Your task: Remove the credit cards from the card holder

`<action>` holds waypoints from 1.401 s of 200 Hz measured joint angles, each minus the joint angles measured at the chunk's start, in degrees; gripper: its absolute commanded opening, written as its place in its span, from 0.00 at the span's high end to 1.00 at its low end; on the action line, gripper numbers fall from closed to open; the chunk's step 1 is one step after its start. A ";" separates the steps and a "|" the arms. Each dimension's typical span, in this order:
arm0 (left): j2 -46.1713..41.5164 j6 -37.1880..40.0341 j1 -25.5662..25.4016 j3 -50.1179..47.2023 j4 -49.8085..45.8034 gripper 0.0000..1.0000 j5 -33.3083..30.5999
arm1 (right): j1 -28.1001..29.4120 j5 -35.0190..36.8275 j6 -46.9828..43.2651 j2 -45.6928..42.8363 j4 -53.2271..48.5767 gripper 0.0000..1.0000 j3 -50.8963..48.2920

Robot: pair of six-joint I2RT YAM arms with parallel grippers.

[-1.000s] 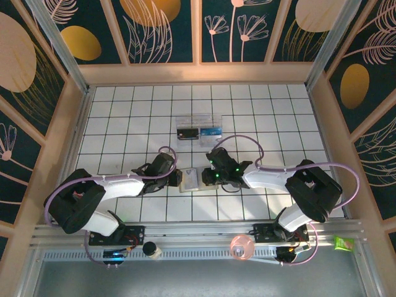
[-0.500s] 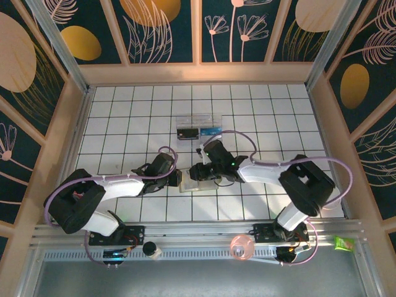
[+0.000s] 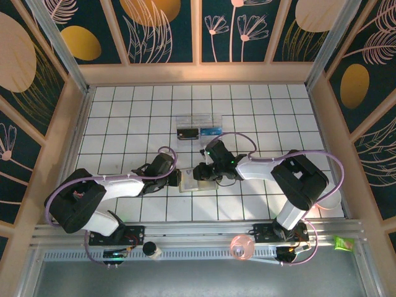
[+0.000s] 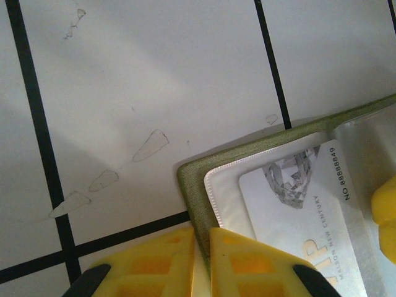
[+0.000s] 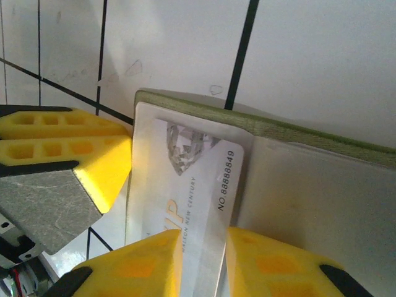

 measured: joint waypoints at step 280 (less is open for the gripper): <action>1.40 0.00 0.39 0.31 1.99 1.00 1.60 | -0.48 2.64 2.05 -3.72 -0.52 1.00 -2.93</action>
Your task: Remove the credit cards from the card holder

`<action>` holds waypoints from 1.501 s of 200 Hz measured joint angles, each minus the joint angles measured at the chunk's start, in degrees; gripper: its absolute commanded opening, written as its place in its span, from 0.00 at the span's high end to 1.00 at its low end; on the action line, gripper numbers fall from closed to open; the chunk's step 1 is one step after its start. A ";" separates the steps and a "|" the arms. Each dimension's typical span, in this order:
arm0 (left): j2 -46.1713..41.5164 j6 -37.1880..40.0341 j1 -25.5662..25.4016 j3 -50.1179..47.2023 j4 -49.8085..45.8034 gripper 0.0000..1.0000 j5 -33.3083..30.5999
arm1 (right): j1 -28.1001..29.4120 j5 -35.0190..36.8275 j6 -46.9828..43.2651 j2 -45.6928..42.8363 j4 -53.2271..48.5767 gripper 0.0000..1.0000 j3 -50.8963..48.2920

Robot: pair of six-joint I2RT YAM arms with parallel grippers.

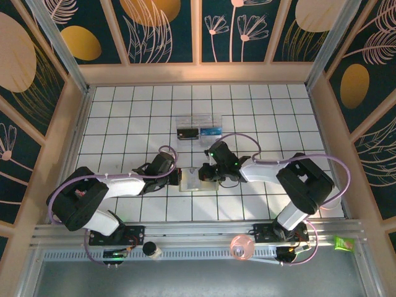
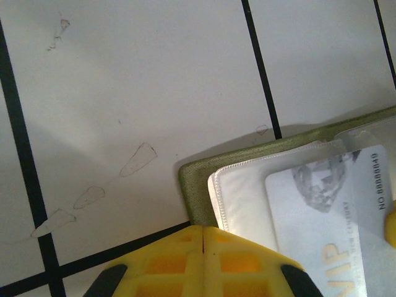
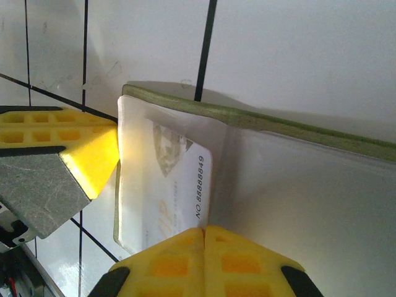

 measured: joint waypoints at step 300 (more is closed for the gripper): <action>-18.67 -8.28 4.81 -11.67 34.49 0.56 22.60 | -4.94 -3.10 -3.21 -31.74 7.67 1.00 -10.86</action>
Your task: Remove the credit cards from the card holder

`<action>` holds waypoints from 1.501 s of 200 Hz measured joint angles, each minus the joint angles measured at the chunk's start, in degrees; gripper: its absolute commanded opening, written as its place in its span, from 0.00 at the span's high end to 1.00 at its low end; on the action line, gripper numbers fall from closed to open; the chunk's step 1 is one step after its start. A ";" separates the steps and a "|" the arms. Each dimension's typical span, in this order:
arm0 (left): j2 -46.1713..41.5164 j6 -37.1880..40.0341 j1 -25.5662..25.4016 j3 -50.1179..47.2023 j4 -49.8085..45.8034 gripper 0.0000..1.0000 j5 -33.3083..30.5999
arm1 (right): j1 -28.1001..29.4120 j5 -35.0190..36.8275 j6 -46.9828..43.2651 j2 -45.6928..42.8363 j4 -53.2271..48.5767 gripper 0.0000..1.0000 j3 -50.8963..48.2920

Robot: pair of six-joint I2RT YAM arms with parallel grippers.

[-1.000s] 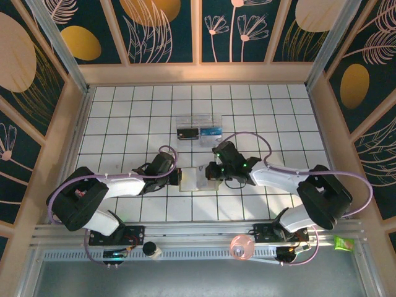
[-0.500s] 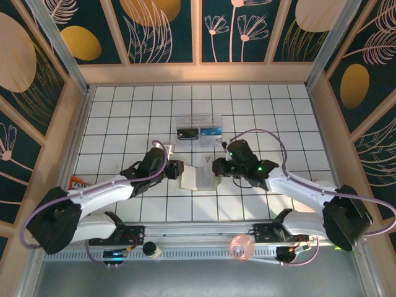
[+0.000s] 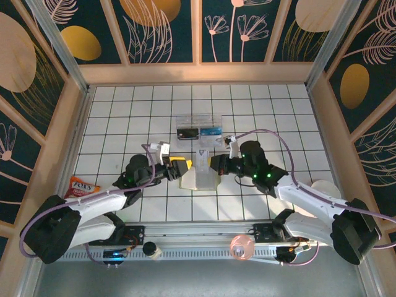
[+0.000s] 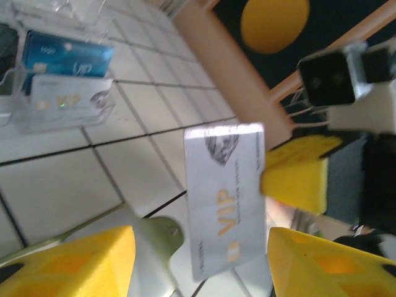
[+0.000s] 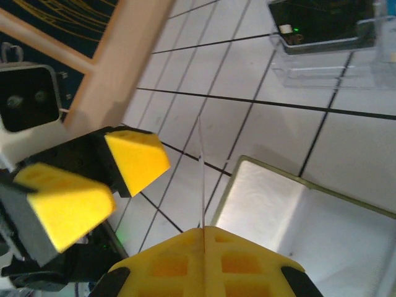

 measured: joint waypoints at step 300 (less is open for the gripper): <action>3.48 13.31 -4.96 21.90 -23.37 1.00 -0.17 | -5.22 16.59 -2.43 -11.87 -13.07 0.73 -0.57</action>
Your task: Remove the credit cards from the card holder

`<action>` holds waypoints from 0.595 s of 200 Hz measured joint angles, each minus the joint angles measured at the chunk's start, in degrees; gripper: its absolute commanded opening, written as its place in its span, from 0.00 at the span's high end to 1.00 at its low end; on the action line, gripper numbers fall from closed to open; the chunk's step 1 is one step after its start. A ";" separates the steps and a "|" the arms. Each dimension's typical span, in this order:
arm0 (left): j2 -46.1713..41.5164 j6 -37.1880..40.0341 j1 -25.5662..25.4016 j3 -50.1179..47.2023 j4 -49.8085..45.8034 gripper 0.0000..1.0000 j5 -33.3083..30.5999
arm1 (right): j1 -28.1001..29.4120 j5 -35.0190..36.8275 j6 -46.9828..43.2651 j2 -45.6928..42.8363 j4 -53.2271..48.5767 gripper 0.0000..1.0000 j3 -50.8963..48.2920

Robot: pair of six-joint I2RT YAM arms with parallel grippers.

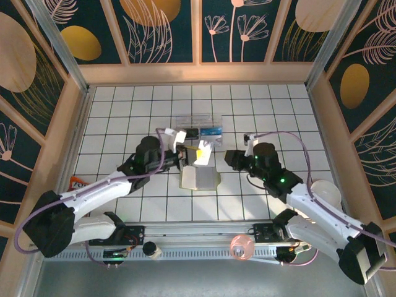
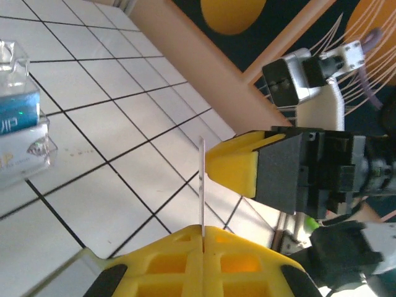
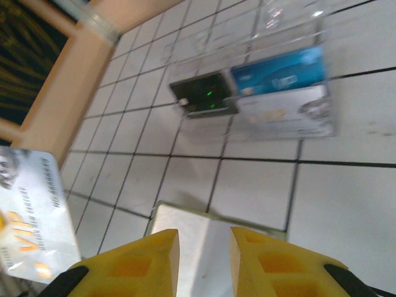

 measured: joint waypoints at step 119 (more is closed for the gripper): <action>29.83 54.64 0.63 54.27 -50.18 1.00 -8.41 | -7.32 2.62 -0.15 -6.19 -9.16 0.74 -2.40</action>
